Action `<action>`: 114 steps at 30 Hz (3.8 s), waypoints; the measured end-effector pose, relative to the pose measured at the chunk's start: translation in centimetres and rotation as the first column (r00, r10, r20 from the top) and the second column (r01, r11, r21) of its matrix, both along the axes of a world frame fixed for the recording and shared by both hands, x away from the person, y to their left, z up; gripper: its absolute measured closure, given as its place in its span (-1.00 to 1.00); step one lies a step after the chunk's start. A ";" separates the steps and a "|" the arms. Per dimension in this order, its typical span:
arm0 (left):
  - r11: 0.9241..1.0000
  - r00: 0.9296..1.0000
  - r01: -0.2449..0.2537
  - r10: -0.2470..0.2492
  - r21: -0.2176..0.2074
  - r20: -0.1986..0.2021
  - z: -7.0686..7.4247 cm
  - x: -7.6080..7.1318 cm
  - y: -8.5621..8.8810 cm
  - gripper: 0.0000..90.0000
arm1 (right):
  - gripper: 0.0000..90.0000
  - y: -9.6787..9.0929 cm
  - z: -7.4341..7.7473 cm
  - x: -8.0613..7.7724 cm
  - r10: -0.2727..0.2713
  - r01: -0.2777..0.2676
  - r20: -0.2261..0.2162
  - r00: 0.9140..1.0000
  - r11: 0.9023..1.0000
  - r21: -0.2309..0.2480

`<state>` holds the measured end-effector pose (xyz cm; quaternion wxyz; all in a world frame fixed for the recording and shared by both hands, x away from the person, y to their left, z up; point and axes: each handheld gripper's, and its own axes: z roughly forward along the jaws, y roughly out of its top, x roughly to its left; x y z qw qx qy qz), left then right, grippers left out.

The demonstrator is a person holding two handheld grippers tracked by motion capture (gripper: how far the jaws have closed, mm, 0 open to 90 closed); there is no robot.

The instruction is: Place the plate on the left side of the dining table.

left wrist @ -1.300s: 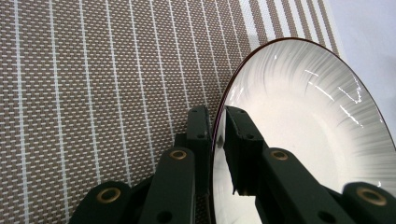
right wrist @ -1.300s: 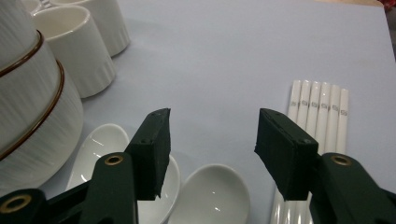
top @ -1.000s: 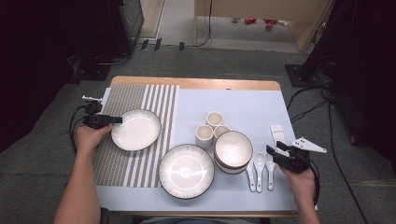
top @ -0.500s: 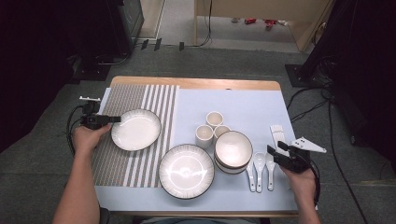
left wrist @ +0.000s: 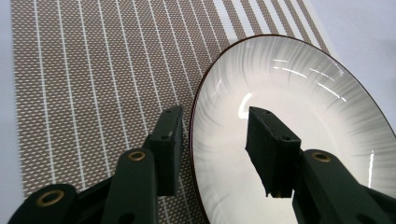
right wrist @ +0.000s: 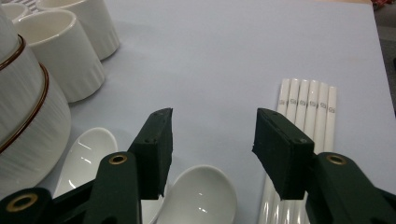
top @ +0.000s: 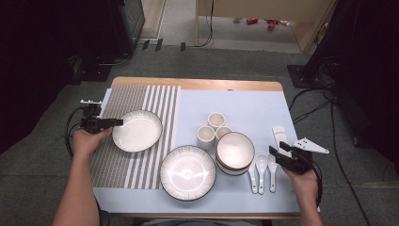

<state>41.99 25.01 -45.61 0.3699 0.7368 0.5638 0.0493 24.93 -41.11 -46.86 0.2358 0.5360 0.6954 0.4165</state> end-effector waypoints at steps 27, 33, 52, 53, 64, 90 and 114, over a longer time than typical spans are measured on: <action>0.998 0.993 0.024 -0.030 0.060 0.115 1.6 -3.3 -0.4 -0.01 | 0.04 0.1 -0.1 0.4 0.007 -0.007 -0.009 1.000 1.000 0.007; 0.997 0.992 0.023 -0.033 0.079 0.122 1.7 -4.2 -0.6 -0.10 | 0.04 0.2 -0.1 0.4 0.010 -0.010 -0.014 1.000 1.000 0.008; 0.998 0.982 0.042 -0.050 0.043 0.181 2.3 -6.9 -1.4 -0.21 | 0.02 0.6 0.3 1.2 0.031 -0.031 -0.020 0.999 0.999 0.009; 0.998 0.982 0.042 -0.050 0.043 0.181 2.3 -6.9 -1.4 -0.21 | 0.02 0.6 0.3 1.2 0.032 -0.032 -0.021 0.999 0.999 0.010; 0.997 0.980 0.033 -0.046 0.071 0.193 2.1 -8.0 -1.9 -0.24 | 0.01 0.8 0.4 1.4 0.040 -0.040 -0.029 0.999 0.999 0.011; 0.994 0.974 0.071 -0.088 0.089 0.208 1.5 -9.7 -2.9 -0.42 | 0.01 1.3 0.6 2.0 0.072 -0.071 -0.040 0.997 0.997 0.018; 0.975 0.950 0.208 -0.220 0.075 0.222 0.8 -10.6 -4.3 -0.45 | 0.00 1.3 0.5 2.3 0.075 -0.074 -0.047 0.996 0.997 0.014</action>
